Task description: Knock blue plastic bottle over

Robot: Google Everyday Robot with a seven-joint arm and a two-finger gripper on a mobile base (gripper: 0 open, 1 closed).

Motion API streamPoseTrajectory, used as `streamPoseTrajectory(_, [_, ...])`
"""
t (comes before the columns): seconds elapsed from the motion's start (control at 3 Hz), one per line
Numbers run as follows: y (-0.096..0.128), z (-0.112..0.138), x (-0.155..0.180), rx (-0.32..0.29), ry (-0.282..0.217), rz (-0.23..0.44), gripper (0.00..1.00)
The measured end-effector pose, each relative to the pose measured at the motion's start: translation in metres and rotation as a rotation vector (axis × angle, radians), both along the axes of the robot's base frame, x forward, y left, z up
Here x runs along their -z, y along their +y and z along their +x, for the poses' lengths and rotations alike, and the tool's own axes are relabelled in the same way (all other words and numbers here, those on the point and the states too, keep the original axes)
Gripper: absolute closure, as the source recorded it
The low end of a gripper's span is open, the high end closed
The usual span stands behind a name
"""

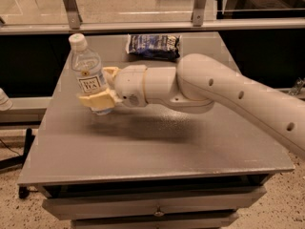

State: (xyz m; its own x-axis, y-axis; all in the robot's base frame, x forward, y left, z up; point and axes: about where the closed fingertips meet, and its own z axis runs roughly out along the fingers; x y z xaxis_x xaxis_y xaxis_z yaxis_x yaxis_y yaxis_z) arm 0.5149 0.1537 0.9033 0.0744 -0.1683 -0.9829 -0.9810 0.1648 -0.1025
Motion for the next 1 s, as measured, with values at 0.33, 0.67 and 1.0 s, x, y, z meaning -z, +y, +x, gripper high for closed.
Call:
streamPoseTrajectory(0.33, [-0.058, 0.000, -0.019, 0.059, -0.026, -0.121, 1.00])
streamPoseTrajectory(0.67, [-0.100, -0.010, -0.022, 0.081, -0.008, -0.319, 1.00])
streamPoseTrajectory(1.0, [-0.132, -0.024, -0.003, 0.086, 0.071, -0.567, 1.00])
